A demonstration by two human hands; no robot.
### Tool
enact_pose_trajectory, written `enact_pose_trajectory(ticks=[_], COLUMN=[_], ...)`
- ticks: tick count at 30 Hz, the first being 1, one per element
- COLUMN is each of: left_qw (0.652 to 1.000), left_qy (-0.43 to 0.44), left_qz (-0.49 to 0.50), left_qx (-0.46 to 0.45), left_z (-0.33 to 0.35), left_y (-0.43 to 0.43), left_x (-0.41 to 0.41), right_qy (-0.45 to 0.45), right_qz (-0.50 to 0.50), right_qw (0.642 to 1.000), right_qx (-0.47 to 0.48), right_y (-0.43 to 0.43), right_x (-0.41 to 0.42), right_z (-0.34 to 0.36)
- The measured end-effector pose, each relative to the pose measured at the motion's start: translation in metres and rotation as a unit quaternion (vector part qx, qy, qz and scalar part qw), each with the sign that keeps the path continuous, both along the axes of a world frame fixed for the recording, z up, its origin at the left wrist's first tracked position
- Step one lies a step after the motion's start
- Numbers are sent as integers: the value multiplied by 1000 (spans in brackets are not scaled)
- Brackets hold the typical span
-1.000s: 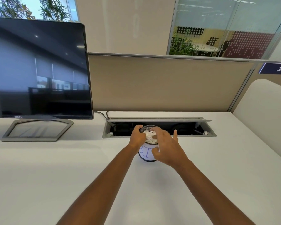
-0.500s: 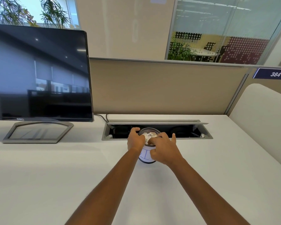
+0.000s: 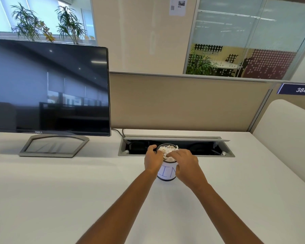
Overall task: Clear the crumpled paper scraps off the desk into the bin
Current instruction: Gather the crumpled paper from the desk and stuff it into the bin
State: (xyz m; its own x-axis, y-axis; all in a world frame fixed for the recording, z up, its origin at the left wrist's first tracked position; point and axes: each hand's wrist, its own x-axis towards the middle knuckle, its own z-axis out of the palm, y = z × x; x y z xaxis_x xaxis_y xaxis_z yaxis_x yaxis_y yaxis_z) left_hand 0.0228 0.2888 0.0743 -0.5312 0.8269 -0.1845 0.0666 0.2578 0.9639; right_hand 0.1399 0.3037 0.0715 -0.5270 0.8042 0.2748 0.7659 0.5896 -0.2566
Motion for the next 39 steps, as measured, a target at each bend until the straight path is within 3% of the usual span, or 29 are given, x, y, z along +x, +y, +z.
enact_pose_trajectory(ticks=[6,10,12,17,21,23,25,27,31,35,37,39], left_qw=[991,970,953,901,891,888,884,881,891,909,918,928], left_qy=[128,238,298,414,426,426,429,430,413,380,360,337], left_qz=[4,-21,-52,-101,-96,-93,-94,-94,-77,-59,-50,-35], left_qx=[44,33,0,-85,-123,-143,-162,-172,-174,-163,-158,-153], left_z=[-14,-46,-61,-80,-89,-91,-91,-91,-87,-80,-77,-74], left_y=[-35,-74,-94,-139,-176,-196,-216,-235,-270,-299,-313,-328], left_x=[2,-2,-11,-42,-74,-91,-105,-119,-146,-169,-178,-187], right_qy=[98,142,152,102,46,35,38,39,-22,9,77,88], right_qz=[-6,17,32,39,32,41,51,56,132,163,181,195], right_qw=[988,982,983,989,998,998,993,996,970,958,932,935], right_qx=[118,122,96,-95,-30,-35,-104,-63,-201,-237,-306,-283], right_y=[-25,-58,-77,-123,-154,-169,-180,-188,-216,-245,-265,-280], right_x=[2,-9,-18,-51,-85,-103,-117,-132,-163,-192,-204,-218], right_z=[0,-19,-37,-78,-81,-81,-84,-87,-90,-88,-84,-82])
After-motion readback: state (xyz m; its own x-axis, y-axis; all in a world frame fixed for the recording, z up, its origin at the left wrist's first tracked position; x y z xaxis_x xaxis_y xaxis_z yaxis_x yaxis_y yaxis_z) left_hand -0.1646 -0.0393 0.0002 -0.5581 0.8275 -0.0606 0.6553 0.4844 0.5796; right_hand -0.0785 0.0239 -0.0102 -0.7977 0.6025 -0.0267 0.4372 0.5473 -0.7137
